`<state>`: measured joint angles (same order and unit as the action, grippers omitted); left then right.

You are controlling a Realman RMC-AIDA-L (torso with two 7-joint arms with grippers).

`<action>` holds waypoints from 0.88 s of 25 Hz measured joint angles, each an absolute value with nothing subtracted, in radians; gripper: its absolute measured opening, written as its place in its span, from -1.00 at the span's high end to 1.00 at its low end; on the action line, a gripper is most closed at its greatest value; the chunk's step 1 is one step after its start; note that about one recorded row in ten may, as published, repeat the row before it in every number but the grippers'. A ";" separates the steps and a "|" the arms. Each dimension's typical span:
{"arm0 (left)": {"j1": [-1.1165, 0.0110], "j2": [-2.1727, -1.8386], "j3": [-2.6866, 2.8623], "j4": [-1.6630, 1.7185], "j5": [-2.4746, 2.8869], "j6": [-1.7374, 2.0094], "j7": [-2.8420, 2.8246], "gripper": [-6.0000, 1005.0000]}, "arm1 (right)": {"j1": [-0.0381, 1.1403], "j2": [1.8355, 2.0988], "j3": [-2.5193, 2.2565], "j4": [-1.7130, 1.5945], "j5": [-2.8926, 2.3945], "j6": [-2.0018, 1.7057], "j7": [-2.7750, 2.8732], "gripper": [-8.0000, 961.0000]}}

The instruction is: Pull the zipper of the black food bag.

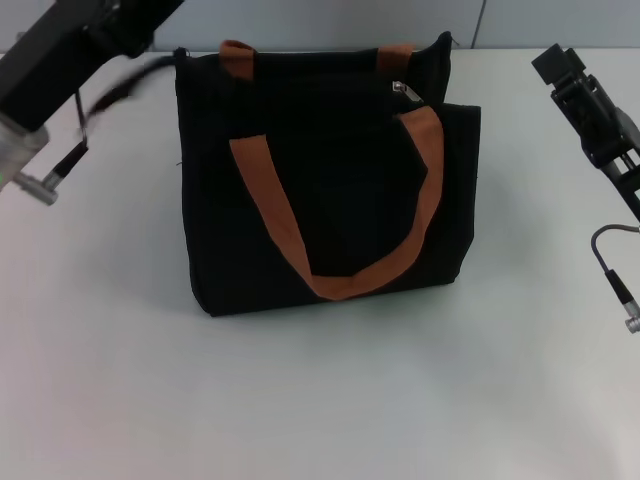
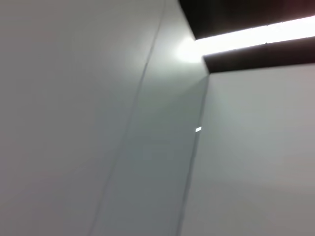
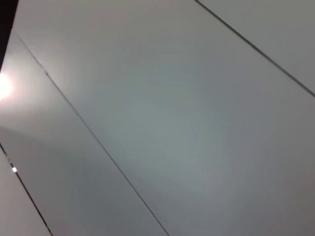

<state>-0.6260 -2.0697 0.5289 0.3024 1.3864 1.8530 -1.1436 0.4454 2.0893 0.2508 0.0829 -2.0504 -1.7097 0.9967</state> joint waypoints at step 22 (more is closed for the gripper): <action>-0.247 -2.048 0.738 0.471 1.684 1.920 -0.799 -0.56 | 0.482 2.077 0.237 -0.035 -2.399 -1.878 0.634 -0.67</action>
<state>-0.2469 -2.0483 0.7382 0.4706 1.6840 1.9200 -0.7992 0.4824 2.0773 0.2375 -0.0347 -2.3985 -1.8781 0.6342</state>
